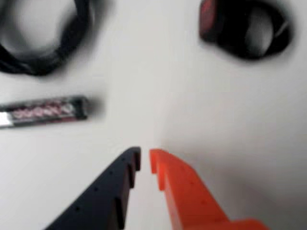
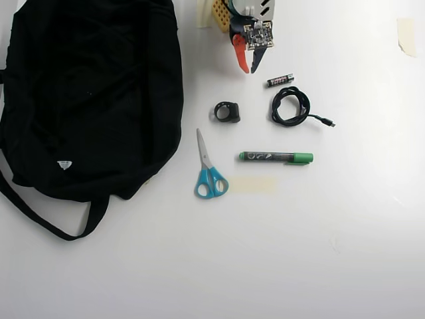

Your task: Put the green marker into the black bag

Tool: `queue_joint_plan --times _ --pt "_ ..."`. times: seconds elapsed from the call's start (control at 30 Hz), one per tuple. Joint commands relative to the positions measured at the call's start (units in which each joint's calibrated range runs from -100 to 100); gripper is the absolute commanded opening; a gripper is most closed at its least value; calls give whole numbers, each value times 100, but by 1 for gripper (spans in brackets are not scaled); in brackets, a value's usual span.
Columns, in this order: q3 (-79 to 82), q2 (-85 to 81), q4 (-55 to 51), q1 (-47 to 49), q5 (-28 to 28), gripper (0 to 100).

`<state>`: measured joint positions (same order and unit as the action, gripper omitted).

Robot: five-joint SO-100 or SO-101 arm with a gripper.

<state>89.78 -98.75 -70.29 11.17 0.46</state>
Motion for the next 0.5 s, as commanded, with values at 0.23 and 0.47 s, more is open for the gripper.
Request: queue_joint_plan --times 0.23,0.47 --pt "-155 33 2248 50 -15 2" --pt "-532 730 2955 20 -41 2"
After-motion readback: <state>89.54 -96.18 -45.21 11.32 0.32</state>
